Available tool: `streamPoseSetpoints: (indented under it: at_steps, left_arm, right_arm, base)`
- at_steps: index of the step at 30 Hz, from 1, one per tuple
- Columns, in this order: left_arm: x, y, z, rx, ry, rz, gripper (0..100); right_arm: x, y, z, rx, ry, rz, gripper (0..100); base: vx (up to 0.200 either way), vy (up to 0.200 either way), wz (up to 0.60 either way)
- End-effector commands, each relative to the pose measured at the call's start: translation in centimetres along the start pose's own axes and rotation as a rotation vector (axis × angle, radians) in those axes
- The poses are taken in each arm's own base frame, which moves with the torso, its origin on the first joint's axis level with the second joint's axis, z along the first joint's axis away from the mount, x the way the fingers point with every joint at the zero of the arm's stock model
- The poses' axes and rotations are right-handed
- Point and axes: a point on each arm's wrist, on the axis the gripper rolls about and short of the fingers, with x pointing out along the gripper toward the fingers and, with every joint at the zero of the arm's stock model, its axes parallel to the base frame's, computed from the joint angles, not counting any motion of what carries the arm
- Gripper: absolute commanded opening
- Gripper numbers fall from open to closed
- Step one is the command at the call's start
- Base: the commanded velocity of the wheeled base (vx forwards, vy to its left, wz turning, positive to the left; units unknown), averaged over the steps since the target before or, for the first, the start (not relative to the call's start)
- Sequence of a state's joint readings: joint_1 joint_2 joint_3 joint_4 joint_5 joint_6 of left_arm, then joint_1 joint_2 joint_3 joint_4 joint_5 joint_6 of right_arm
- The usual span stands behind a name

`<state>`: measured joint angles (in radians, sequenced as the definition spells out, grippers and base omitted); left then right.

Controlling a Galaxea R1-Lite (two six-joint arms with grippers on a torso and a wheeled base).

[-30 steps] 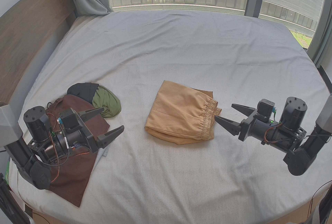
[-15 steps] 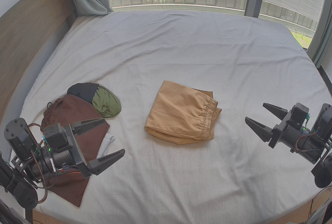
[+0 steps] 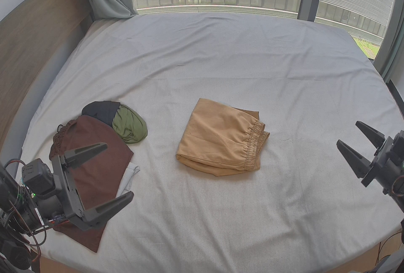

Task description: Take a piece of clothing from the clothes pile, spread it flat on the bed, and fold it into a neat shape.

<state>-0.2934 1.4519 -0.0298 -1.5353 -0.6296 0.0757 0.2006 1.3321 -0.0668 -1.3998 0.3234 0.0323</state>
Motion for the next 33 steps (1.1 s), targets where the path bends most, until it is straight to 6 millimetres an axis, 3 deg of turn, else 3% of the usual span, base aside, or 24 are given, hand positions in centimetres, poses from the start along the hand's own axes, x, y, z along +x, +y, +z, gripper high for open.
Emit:
streamPoseSetpoints:
  at_steps: [1, 9, 20, 33]
  left_arm:
    - [-1.9, -1.0, 1.6, 0.043, -0.065, 0.076, 100]
    - [-3.9, -1.9, 3.2, 0.041, -0.125, 0.208, 100]
    - [-8.2, -5.1, 2.8, -0.009, -0.045, 0.278, 100]
    - [-12.0, -7.8, 1.9, 0.004, -0.074, 0.358, 100]
  right_arm:
    - [-3.0, 0.8, 1.7, -0.045, -0.105, -0.014, 100]
    - [-6.1, 1.7, 2.2, -0.086, -0.147, -0.043, 100]
    - [-10.5, 3.1, 2.4, -0.125, -0.203, -0.096, 100]
    - [-15.8, 5.4, -1.0, -0.113, -0.164, -0.129, 100]
  base:
    - [0.000, 0.000, 0.00]
    - [0.000, 0.000, 0.00]
    - [0.000, 0.000, 0.00]
    - [0.000, 0.000, 0.00]
